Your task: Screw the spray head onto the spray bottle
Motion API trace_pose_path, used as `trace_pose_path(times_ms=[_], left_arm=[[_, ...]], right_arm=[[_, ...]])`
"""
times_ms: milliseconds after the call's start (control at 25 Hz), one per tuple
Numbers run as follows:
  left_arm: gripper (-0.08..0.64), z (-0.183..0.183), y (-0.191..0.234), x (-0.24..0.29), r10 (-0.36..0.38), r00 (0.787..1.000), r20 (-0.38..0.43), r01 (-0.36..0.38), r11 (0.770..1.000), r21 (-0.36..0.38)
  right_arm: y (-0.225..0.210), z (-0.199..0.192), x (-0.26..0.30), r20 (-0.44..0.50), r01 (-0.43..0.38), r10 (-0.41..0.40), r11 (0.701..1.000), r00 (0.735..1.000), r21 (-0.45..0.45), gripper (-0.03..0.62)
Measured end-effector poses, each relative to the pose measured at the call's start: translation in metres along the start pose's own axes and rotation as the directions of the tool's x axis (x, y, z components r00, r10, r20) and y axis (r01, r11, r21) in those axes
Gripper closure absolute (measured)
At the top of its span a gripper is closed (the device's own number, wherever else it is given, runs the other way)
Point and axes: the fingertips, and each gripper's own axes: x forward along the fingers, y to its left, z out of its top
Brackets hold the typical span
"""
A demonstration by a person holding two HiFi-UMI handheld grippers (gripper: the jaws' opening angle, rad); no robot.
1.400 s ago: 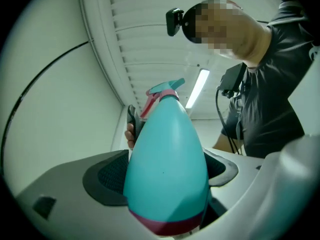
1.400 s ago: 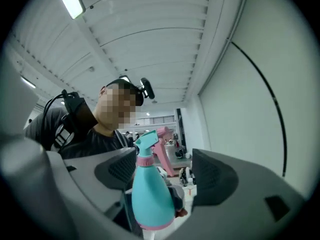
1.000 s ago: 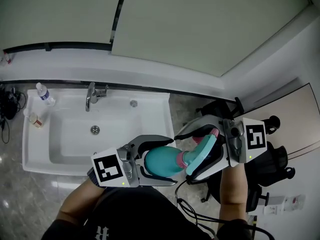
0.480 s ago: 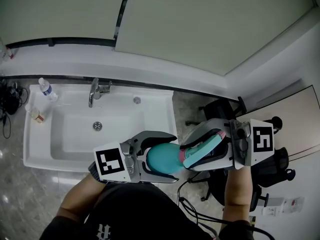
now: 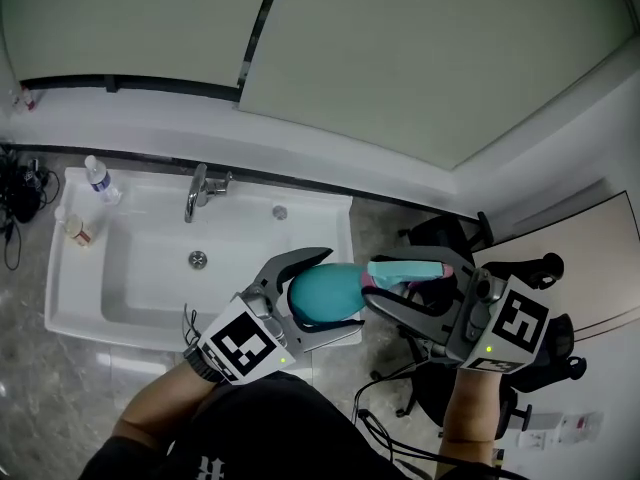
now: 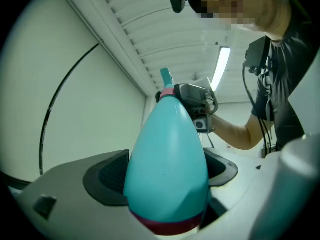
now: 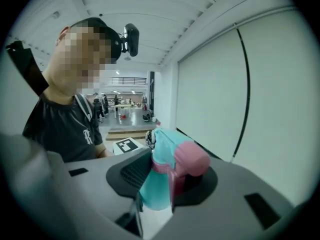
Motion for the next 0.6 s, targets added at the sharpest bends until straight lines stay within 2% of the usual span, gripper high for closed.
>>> trace_pose_path(times_ms=[160, 280, 320, 480, 600], left_arm=[[0.13, -0.005, 0.015, 0.003, 0.119, 0.993, -0.018, -0.118, 0.992, 0.053], [0.13, -0.015, 0.027, 0.003, 0.231, 0.972, -0.038, -0.225, 0.968, 0.114], [0.13, -0.018, 0.029, 0.005, 0.248, 0.968, -0.039, -0.242, 0.963, 0.117], [0.13, -0.026, 0.028, 0.01, 0.227, 0.973, -0.04, -0.224, 0.972, 0.076], [0.13, -0.029, 0.03, 0.011, 0.239, 0.97, -0.052, -0.234, 0.969, 0.084]], right_arm=[[-0.015, -0.007, 0.003, -0.02, 0.104, -0.103, 0.99, 0.995, 0.094, 0.456], [-0.025, -0.015, 0.007, -0.052, 0.181, -0.174, 0.967, 0.983, 0.178, 0.456], [-0.028, -0.018, 0.007, -0.064, 0.207, -0.197, 0.957, 0.978, 0.204, 0.456], [-0.035, -0.026, 0.007, -0.097, 0.276, -0.259, 0.92, 0.961, 0.278, 0.456], [-0.038, -0.029, 0.006, -0.109, 0.305, -0.285, 0.906, 0.952, 0.294, 0.456]])
